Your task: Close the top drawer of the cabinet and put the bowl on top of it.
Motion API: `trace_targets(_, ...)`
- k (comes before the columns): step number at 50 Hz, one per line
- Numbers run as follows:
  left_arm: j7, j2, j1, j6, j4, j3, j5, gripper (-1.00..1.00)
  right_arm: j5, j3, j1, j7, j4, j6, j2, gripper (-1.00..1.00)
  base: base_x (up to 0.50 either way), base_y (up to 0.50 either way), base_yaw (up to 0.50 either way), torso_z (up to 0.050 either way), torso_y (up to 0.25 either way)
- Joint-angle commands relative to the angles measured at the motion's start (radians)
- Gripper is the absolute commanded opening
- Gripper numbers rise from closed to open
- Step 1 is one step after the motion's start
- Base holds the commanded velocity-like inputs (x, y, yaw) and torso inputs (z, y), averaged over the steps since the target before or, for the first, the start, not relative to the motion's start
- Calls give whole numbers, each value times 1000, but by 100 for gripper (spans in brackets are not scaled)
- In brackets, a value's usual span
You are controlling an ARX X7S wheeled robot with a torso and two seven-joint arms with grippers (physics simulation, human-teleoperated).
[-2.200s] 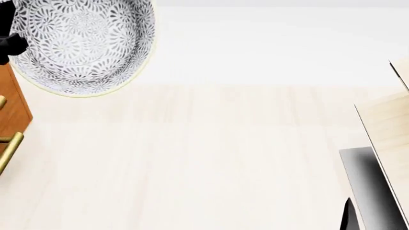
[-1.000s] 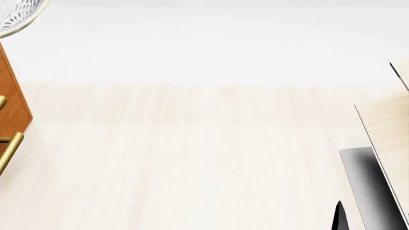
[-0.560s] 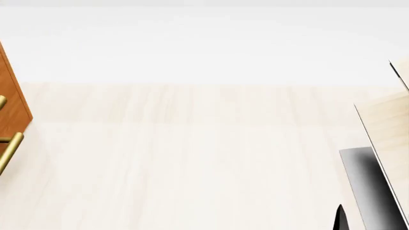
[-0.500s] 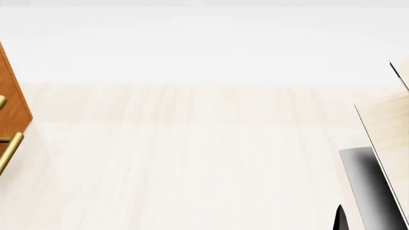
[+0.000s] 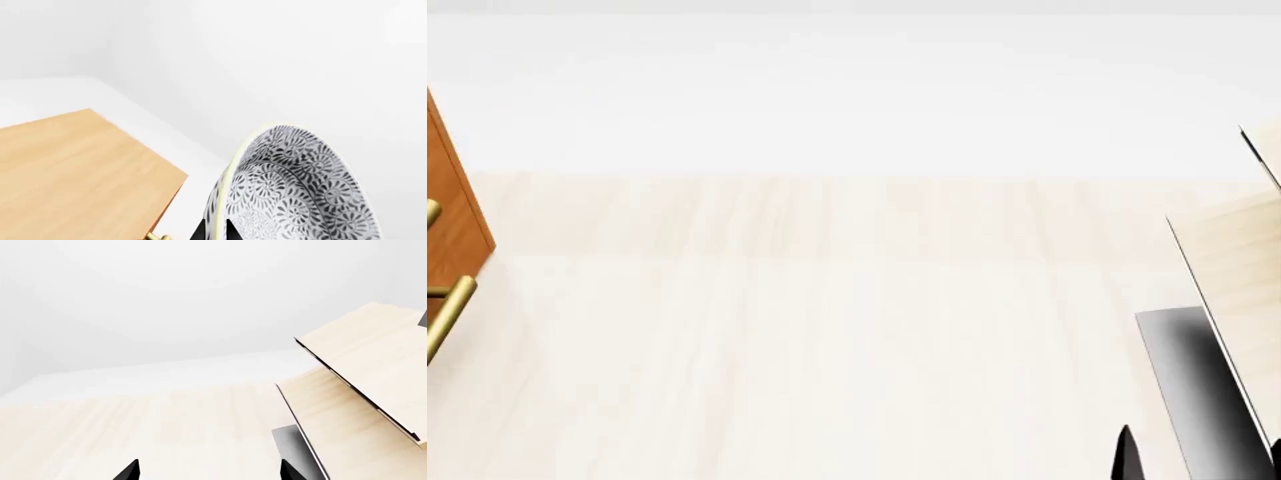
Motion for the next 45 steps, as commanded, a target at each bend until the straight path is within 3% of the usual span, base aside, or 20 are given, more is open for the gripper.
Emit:
trace_targets(1,6,-36,-24,23,-26,-10,17,-100,0,-5,-1,4,-4,-1,1,100,0,0,0,0,10)
trace_targets(20,-10,-88,18,34,31,-23,31,-100,-16,-9,-18,-6,-1,-14,-6,100,0,0,0,0,0)
trace_targets(32,87,-101,38,91,57,38,132,-100,-28,-21,-11,-8,12,-14,-2,100,0,0,0,0,1)
trace_targets(45,89,-128,97,120,44,-13,122,-100,-60,-7,-55,-43,31,-44,-18,100,0,0,0,1,0)
